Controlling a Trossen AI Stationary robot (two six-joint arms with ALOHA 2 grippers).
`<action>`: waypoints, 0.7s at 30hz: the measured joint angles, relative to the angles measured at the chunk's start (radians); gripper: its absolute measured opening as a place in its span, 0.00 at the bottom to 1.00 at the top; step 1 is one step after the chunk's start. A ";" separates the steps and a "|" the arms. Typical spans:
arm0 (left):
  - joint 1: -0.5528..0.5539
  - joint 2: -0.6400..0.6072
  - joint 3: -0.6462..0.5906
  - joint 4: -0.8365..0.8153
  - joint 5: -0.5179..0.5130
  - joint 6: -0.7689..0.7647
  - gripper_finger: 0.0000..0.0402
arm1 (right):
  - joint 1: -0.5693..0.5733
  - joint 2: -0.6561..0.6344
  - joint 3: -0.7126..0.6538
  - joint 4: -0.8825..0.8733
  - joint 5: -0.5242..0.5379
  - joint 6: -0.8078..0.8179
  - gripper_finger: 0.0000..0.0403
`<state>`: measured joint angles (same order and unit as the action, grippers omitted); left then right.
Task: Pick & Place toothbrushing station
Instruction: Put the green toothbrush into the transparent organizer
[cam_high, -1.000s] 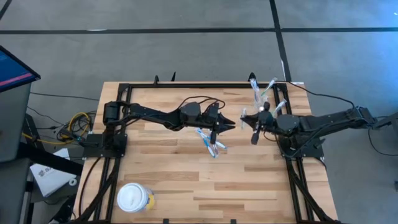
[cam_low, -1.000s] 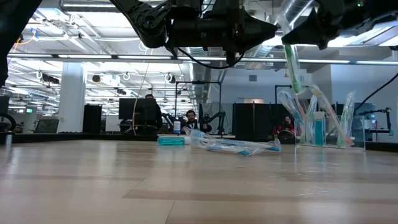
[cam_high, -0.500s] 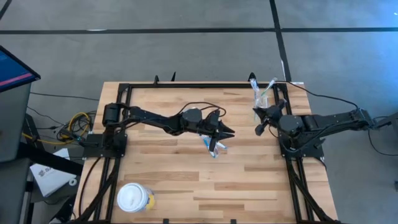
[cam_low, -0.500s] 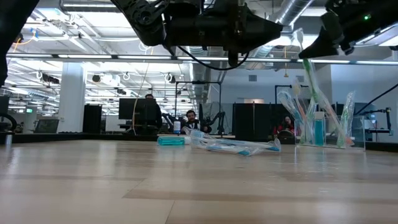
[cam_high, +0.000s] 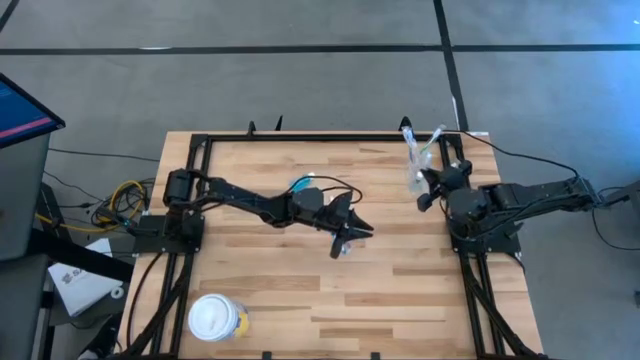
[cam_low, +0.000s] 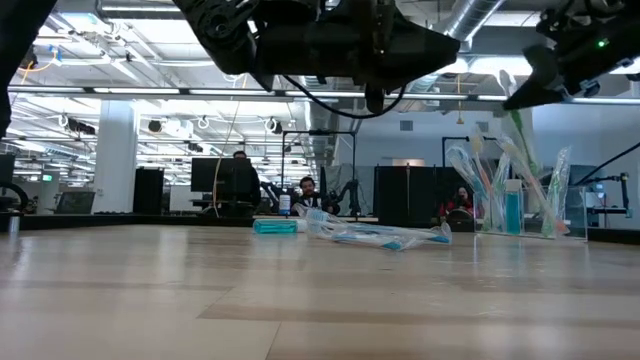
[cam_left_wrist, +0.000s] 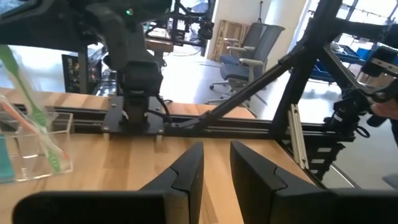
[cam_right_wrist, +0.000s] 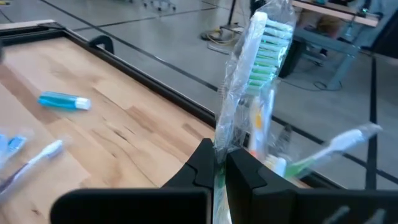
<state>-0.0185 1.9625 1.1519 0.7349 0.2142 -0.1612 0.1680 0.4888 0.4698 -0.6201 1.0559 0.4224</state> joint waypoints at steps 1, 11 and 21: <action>-0.003 0.000 -0.003 0.000 0.000 0.000 0.18 | 0.000 0.000 0.000 -0.013 0.007 0.016 0.01; -0.015 0.000 -0.004 -0.001 0.000 -0.001 0.18 | 0.000 0.007 0.000 -0.161 0.056 0.219 0.01; -0.024 0.000 -0.004 -0.002 0.000 -0.001 0.18 | 0.000 0.074 0.000 -0.228 0.076 0.349 0.01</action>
<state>-0.0425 1.9625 1.1481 0.7327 0.2142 -0.1623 0.1680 0.5631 0.4698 -0.8476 1.1314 0.7717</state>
